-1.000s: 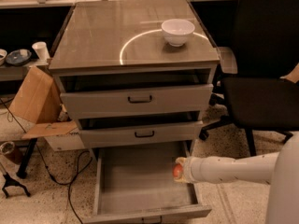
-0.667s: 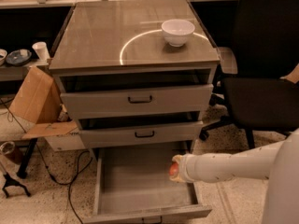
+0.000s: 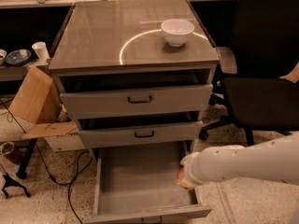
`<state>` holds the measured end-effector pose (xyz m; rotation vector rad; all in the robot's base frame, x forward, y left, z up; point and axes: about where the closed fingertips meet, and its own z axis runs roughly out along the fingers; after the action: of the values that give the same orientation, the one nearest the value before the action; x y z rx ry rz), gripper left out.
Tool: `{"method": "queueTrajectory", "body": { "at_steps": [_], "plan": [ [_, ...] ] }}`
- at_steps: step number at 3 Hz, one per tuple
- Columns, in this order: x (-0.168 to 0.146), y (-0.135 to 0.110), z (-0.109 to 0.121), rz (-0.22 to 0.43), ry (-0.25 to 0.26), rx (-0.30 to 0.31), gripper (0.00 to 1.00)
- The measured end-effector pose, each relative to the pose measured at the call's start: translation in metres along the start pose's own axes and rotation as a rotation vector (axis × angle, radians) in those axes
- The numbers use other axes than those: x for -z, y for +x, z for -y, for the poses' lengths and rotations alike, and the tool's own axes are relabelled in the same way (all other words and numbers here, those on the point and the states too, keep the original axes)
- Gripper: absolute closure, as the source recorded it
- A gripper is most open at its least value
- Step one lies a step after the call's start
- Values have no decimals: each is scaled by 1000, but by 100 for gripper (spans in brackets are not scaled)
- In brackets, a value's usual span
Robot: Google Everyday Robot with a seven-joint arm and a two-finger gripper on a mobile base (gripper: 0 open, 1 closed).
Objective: Pick apple from bottom drawer and place on counter
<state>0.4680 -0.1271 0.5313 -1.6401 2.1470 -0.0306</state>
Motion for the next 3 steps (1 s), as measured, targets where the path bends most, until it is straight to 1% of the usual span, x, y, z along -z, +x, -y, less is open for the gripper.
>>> {"method": "queueTrajectory", "body": {
  "at_steps": [1, 2, 3],
  "plan": [
    [19, -1, 6, -7, 28, -31, 100],
    [19, -1, 6, -7, 28, -31, 100],
    [25, -14, 8, 38, 51, -23, 100]
  ]
}}
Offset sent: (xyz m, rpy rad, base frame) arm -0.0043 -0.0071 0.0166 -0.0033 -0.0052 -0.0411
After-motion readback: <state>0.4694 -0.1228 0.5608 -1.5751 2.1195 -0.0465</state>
